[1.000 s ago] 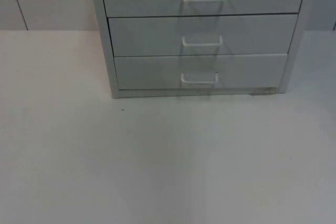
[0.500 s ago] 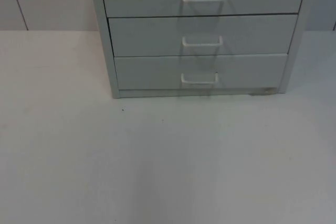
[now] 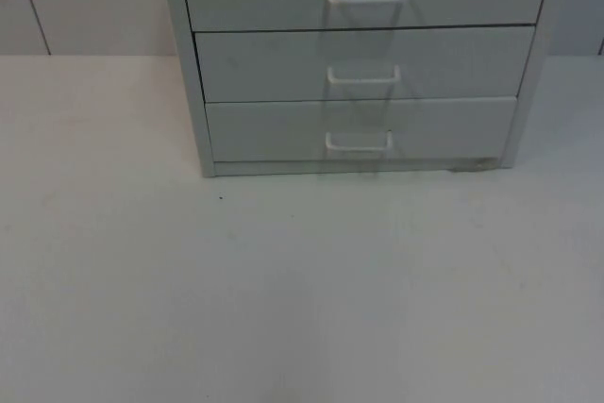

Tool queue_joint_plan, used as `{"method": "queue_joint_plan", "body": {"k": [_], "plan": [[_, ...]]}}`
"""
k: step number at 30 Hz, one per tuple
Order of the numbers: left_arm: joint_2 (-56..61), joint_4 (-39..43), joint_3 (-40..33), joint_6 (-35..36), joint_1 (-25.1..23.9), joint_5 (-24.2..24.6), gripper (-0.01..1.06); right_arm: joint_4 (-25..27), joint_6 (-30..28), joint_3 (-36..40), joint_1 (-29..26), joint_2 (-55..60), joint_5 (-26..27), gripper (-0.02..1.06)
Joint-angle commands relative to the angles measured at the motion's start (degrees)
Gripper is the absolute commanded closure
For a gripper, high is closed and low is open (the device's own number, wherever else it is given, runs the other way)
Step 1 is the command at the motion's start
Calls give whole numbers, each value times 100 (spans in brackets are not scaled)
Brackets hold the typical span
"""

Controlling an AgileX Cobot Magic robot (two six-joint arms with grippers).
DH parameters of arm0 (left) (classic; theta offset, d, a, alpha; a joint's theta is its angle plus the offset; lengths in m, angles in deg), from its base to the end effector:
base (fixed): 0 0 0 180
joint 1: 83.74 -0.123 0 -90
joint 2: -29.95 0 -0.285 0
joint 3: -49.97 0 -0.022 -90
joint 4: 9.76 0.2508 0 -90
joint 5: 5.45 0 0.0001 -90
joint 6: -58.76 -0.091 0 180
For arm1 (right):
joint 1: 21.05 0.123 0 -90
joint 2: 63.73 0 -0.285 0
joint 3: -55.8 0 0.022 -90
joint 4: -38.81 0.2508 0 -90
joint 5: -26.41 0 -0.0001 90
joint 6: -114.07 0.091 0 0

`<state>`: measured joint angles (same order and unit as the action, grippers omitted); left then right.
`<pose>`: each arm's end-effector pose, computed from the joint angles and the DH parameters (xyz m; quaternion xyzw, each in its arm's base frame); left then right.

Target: Open the drawer with the left hand, place the block into the drawer with the right hand, then close the drawer with the left hand.

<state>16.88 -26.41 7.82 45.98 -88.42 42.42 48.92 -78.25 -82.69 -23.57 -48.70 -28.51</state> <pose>0.0044 -0.0191 0.3302 0.0455 0.7736 -0.0494 0.6301 0.0064 0.0128 0.3211 -0.0691 0.8203 0.0149 0.5676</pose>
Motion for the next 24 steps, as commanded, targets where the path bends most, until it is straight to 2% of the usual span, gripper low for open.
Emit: {"method": "queue_joint_plan", "body": {"k": [1, 6, 8, 10, 14, 18, 24], "plan": [[212, 192, -115, 282, -10, 85, 105, -152, 199, 152, -8, -273, -152, 39], [528, 519, -341, 571, -10, 194, 105, -347, 545, 270, -8, -705, -485, 39], [528, 573, -411, 571, -10, 530, 105, -569, 609, 270, -8, -725, -771, 39], [528, 560, -453, 582, 5, 581, 105, -796, 759, 317, -8, -725, -959, 39], [528, 573, -453, 595, 5, 579, 105, -1117, 999, 506, -8, -725, -886, 39], [528, 603, -453, 595, 5, 717, 105, -1161, 1163, 581, -8, -725, -749, 39], [528, 898, -453, 690, 5, 791, 105, -1150, 1163, 627, 632, -725, -692, 39]]}}
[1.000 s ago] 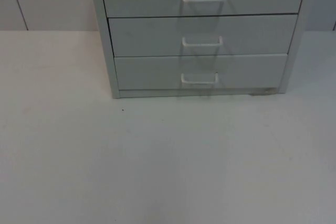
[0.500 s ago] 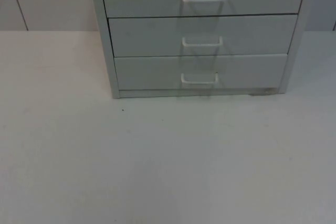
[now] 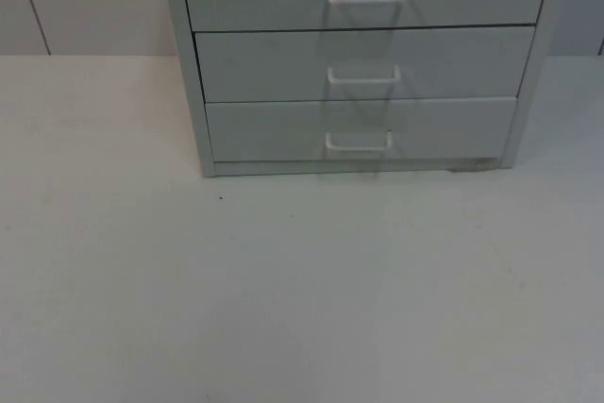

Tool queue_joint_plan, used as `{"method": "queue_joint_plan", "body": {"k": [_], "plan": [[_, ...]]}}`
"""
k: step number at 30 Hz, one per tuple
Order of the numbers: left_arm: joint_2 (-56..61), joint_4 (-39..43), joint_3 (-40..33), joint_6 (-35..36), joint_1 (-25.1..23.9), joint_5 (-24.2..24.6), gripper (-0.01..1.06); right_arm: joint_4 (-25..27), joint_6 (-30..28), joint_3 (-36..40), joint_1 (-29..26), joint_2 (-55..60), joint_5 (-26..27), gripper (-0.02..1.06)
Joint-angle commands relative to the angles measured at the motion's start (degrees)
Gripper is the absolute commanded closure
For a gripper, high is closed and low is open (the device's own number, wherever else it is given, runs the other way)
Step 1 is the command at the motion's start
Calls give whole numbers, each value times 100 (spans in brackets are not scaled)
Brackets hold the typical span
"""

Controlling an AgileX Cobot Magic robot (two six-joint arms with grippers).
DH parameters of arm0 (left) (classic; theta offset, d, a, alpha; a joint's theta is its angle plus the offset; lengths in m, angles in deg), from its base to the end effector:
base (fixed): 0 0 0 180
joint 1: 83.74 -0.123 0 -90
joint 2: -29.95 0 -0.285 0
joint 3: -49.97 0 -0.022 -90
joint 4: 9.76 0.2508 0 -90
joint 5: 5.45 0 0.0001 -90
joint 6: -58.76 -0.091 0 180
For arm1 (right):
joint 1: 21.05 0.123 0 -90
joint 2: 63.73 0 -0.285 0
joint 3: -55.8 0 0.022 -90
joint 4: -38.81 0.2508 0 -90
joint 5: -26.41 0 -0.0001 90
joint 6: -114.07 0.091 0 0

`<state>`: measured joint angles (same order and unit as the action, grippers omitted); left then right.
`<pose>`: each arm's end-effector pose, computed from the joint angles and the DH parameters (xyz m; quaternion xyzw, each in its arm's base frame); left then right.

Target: Open the drawer with the left hand, place the block into the drawer with the right hand, then close the drawer with the left hand.

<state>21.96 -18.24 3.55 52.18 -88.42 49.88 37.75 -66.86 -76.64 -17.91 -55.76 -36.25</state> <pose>-0.0050 -0.0115 0.2963 0.0141 0.8155 -0.0173 0.5783 -0.0077 -0.0019 0.2795 -0.0299 0.8575 0.0007 0.5137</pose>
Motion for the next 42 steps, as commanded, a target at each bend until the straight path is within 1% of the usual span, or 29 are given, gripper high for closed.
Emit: {"method": "queue_joint_plan", "body": {"k": [1, 3, 4, 8, 16, 17, 19, 20, 21, 22, 26, 28, 32, 36, 37, 38, 39, 41, 42], "plan": [[21, 80, -26, 70, 5, 45, 105, -33, 23, 22, 198, -19, 82, 39], [21, 93, -26, 70, 5, 56, 105, -33, 23, 22, 437, -19, 82, 39], [21, 93, -26, 70, 5, 56, 105, -33, 23, 22, 437, -19, 82, 39], [21, 232, -42, 96, 5, 89, 105, -33, 23, 22, 741, -19, 82, 39], [21, 335, -87, 261, 5, 105, 105, -33, 23, 22, 741, -19, 82, 39], [21, 335, -87, 257, 5, 158, 105, -33, 23, 22, 741, -19, 82, 39], [21, 346, -119, 373, 5, 451, 105, -33, 23, 22, 741, -19, 82, 39], [21, 346, -119, 373, 5, 451, 105, -33, 23, 22, 741, -19, 82, 39], [21, 361, -205, 373, 5, 597, 105, -33, 23, 22, 741, -19, 82, 39], [21, 377, -249, 391, 5, 629, 105, -33, 23, 22, 741, -19, 82, 39], [21, 394, -249, 415, -8, 629, 105, -33, 23, 22, 741, -19, 82, 39], [21, 513, -249, 614, -8, 629, 105, -33, 23, 22, 741, -19, 82, 39], [21, 602, -249, 731, -8, 629, 105, -33, 23, 22, 741, -19, 82, 39], [21, 535, -249, 658, -8, 629, 105, -33, 23, 22, 741, -19, 82, 39], [21, 438, -249, 548, -8, 629, 102, -33, 23, 22, 738, -19, 82, 39], [21, 438, -249, 548, -8, 629, 102, -33, 23, 22, 738, -19, 82, 39], [21, 366, -249, 464, -8, 629, 97, -20, 11, 22, 738, -19, 82, 37], [21, 333, -249, 440, -8, 629, 79, -9, 11, 22, 738, -19, 82, 29], [21, 373, -249, 504, -8, 629, 63, -9, 11, 22, 738, -19, 82, 17]]}}
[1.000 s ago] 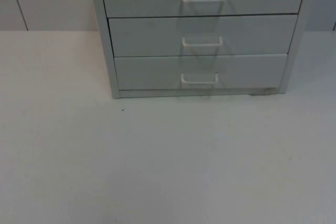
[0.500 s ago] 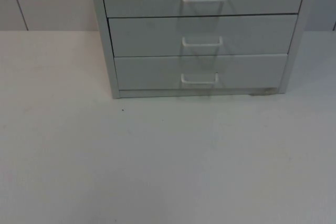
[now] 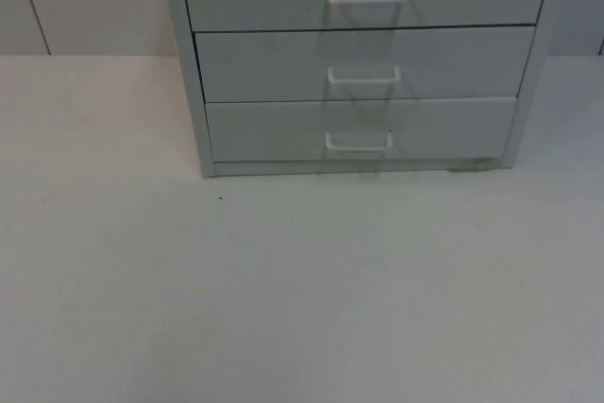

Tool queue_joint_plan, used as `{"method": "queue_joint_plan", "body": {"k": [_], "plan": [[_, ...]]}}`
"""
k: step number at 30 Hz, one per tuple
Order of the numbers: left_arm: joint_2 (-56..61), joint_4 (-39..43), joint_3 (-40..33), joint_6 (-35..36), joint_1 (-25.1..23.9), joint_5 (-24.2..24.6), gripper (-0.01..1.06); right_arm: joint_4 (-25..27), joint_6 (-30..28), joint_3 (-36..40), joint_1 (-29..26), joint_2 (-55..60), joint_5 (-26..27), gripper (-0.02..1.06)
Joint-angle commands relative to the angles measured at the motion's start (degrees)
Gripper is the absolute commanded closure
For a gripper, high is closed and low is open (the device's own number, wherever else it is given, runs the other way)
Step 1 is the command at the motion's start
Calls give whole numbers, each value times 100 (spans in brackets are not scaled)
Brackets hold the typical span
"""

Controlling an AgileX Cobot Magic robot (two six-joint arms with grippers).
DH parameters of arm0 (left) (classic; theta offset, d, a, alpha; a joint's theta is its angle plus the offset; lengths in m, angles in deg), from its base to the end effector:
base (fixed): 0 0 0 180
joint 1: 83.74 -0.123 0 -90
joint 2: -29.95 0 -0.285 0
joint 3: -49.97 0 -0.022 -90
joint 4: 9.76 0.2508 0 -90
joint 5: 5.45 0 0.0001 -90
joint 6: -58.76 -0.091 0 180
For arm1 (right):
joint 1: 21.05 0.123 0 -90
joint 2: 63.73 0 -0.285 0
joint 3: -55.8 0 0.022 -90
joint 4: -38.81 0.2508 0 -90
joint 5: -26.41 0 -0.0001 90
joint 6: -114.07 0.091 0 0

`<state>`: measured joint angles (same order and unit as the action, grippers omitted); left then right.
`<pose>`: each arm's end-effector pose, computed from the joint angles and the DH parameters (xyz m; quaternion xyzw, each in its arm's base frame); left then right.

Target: Open the drawer with the left hand, place the block into the drawer with the right hand, then close the drawer with the left hand.

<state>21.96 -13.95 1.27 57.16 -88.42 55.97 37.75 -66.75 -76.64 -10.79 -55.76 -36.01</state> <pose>-0.0041 -0.0062 0.2759 -0.0215 0.8568 -0.0083 0.5151 -0.0072 -0.0028 0.2799 -0.0822 0.8530 0.0332 0.5144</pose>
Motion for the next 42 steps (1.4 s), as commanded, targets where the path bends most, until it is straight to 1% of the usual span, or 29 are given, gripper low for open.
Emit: {"method": "queue_joint_plan", "body": {"k": [1, 2, 3, 4, 39, 42], "plan": [[21, -56, -21, 6, -8, 20, 63, -9, 0, 22, 27, -19, 58, 17], [21, 42, -21, 160, -8, 20, 33, -9, 0, 22, 27, -19, 58, 9], [21, 61, -21, 160, -8, 11, 16, -9, 0, 22, 27, -19, 58, 0], [21, 61, -21, 191, -8, 11, 0, -9, 0, 22, 27, -19, 58, -1], [21, 17, -21, 160, -8, -2, 0, 9, 82, 22, 27, -19, 58, -1], [21, 17, -21, 160, -8, -2, 0, 8, 82, 22, -121, -19, 58, -1]]}}
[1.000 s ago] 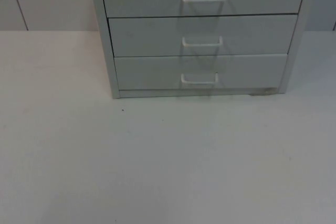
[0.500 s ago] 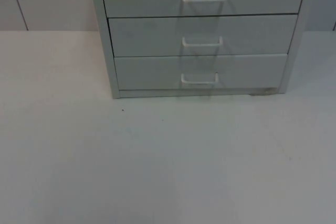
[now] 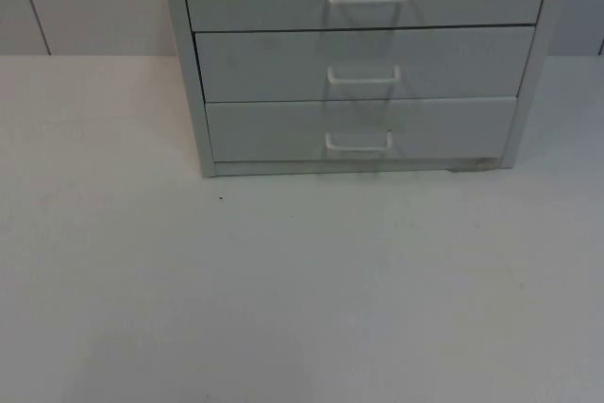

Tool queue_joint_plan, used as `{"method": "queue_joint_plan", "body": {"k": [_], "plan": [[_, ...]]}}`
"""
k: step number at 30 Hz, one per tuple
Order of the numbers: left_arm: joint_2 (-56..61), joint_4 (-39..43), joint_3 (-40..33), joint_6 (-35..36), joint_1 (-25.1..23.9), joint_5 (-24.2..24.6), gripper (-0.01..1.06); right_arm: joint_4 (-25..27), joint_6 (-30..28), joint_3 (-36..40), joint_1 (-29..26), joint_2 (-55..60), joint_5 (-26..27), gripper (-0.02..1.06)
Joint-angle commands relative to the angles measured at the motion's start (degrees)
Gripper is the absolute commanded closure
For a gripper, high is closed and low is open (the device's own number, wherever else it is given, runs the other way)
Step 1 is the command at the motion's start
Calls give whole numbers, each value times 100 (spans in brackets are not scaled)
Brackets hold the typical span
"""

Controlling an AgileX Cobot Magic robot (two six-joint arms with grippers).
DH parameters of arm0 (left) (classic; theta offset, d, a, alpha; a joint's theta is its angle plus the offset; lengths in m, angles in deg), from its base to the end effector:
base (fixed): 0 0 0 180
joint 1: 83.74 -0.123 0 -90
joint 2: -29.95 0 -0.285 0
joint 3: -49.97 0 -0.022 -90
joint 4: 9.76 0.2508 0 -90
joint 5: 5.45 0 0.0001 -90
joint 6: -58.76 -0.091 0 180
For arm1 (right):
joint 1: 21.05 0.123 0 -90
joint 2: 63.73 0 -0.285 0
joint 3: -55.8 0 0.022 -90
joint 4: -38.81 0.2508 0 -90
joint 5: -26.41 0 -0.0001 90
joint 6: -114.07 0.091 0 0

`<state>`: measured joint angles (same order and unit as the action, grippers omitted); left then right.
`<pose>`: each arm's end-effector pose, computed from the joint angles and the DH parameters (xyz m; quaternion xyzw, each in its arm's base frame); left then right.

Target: Open the drawer with the left hand, place the block into the drawer with the right hand, then close the drawer with the left hand.

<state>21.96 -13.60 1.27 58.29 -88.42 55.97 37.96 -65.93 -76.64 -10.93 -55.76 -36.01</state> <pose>-0.0041 -0.0057 0.2759 -0.0301 0.8567 -0.0104 0.5149 -0.0073 -0.0025 0.2799 -0.0751 0.8536 0.0381 0.5140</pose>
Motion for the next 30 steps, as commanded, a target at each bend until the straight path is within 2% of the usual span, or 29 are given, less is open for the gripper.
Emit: {"method": "queue_joint_plan", "body": {"k": [1, 6, 12, 23, 30], "plan": [[21, -18, -21, 47, -8, -2, 0, -12, 0, 22, -243, -19, 58, -1], [21, -18, -21, 47, -8, -2, 0, -12, 0, 22, -750, -19, 68, -1], [21, -18, -21, 47, -8, -2, 0, -12, 0, 22, -1110, -19, 68, -1], [21, -8, -21, 47, -8, -2, 0, -1, 0, 22, -1110, -19, 68, -1], [21, -8, -21, 47, 425, -2, 0, -1, 0, 22, -1110, -19, 68, -1]]}}
